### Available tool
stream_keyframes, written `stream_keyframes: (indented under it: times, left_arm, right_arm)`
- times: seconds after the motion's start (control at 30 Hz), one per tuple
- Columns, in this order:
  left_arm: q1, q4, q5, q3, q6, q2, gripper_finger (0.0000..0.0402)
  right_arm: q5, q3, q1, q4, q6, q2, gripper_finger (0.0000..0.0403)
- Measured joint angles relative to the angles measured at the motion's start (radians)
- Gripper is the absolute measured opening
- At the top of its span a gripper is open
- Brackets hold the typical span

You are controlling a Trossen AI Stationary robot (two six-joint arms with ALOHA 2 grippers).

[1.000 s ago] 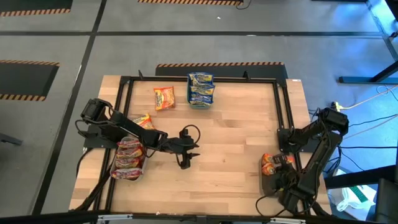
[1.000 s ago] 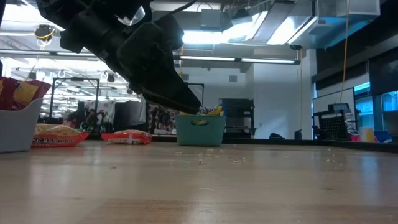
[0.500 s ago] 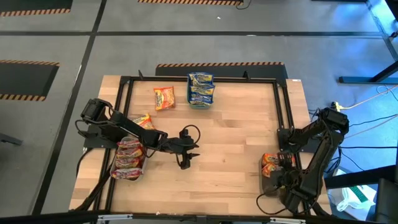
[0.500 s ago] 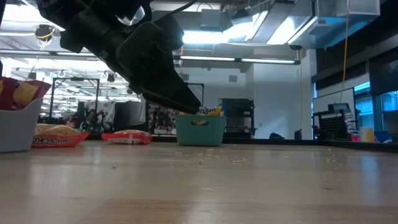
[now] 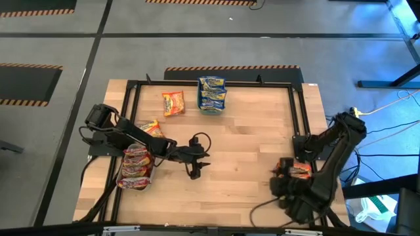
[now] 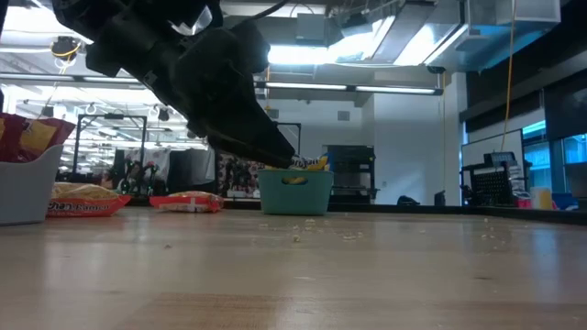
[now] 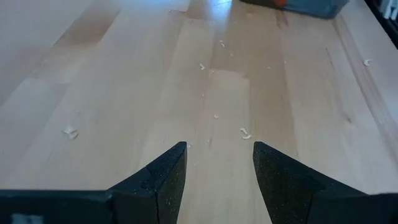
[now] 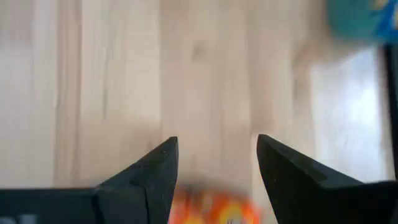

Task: Sort Maruchan noodles
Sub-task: Put the orange noodle pack into the black bin

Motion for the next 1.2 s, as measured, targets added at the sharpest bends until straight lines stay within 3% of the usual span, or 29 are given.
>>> stream_keyframes:
  times: [0.1,0.2,0.47,0.6,0.8,0.93,1.2]
  left_arm:
    - [0.002,-0.055,-0.004,0.0,-0.033,-0.05,0.018]
    - [0.009,-0.227,-0.034,0.02,-0.056,-0.145,0.018]
    - [0.149,-0.631,-0.27,0.043,-0.14,-0.374,0.018]
    - [0.281,-0.692,-0.255,0.043,-0.146,-0.401,0.018]
    - [0.5,-0.756,-0.181,0.042,-0.121,-0.369,0.018]
    - [0.614,-0.754,-0.171,0.042,-0.101,-0.355,0.018]
    - [0.765,-0.729,-0.164,0.042,-0.065,-0.328,0.018]
  right_arm:
    - [0.123,-0.04,-0.049,0.138,-0.065,-0.001,0.02]
    - [0.154,-0.119,-0.114,0.299,-0.143,0.0,0.02]
    - [0.104,-0.444,-0.334,0.923,-0.245,0.001,0.02]
    - [0.035,-0.561,-0.431,1.198,-0.312,0.001,0.02]
    - [-0.005,-0.602,-0.504,1.291,-0.339,0.001,0.02]
    - [0.047,-0.603,-0.502,1.296,-0.385,0.001,0.02]
    - [0.09,-0.603,-0.508,1.297,-0.448,0.003,0.02]
